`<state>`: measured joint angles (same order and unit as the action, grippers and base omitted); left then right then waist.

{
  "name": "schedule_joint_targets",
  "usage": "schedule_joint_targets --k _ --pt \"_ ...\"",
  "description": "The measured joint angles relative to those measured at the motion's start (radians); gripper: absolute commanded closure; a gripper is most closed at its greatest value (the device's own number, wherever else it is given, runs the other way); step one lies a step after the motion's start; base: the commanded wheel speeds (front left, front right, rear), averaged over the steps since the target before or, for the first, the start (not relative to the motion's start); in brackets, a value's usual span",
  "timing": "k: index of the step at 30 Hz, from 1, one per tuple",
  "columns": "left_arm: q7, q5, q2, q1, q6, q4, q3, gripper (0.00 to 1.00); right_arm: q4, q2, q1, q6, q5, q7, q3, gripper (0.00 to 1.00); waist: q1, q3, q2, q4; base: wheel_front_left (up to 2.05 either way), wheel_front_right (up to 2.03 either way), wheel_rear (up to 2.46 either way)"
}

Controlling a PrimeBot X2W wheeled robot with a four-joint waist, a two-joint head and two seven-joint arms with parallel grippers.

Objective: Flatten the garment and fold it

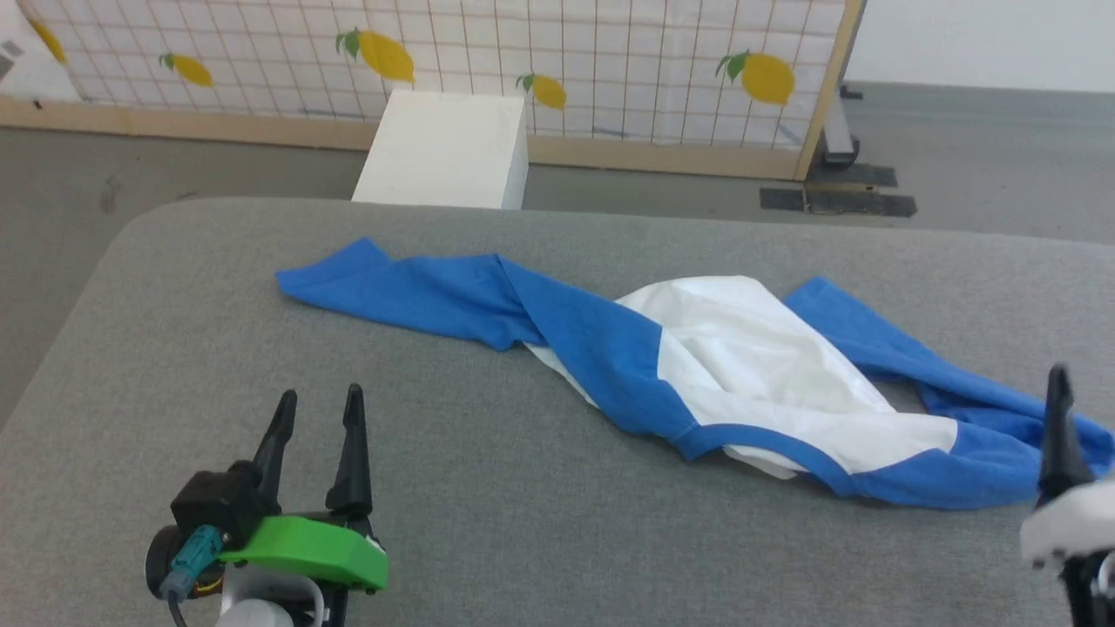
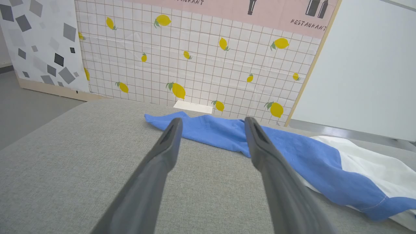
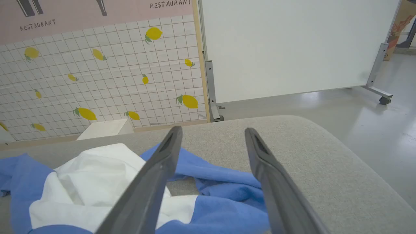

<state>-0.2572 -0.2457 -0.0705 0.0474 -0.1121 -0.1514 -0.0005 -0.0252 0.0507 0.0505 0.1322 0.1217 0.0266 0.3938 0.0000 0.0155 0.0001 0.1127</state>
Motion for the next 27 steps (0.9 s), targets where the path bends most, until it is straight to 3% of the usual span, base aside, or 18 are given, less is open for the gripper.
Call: schedule_joint_targets --k 8,12,18,24,27 --pt "0.002 -0.041 0.008 -0.012 0.024 -0.021 0.0 0.0 -0.063 0.0 -0.112 0.0 0.115 -0.077 -0.056 0.0 0.0 -0.013 0.0 -0.028 0.0 0.0 0.0" --pt "0.093 -0.101 0.011 0.074 0.03 -0.069 0.003 0.0 -0.066 0.0 -0.101 0.0 0.12 -0.089 -0.074 0.0 0.0 0.015 0.0 -0.041 0.0 0.0 0.0" --pt "0.371 -0.192 -0.002 0.37 0.028 -0.181 -0.002 0.0 -0.042 -0.001 -0.011 0.0 0.117 -0.094 -0.111 0.0 0.0 0.079 0.0 -0.082 0.0 0.0 0.0" --pt "0.692 -0.237 -0.056 0.59 0.044 -0.318 -0.019 0.0 -0.029 -0.001 0.04 0.0 0.122 -0.116 -0.137 0.0 0.0001 0.168 0.0 -0.136 0.0 0.0 0.0" --pt "0.798 -0.234 -0.09 0.66 0.059 -0.365 -0.035 0.0 -0.038 -0.001 0.042 0.0 0.131 -0.135 -0.134 0.0 0.0001 0.214 0.0 -0.166 0.0 0.0 0.0"
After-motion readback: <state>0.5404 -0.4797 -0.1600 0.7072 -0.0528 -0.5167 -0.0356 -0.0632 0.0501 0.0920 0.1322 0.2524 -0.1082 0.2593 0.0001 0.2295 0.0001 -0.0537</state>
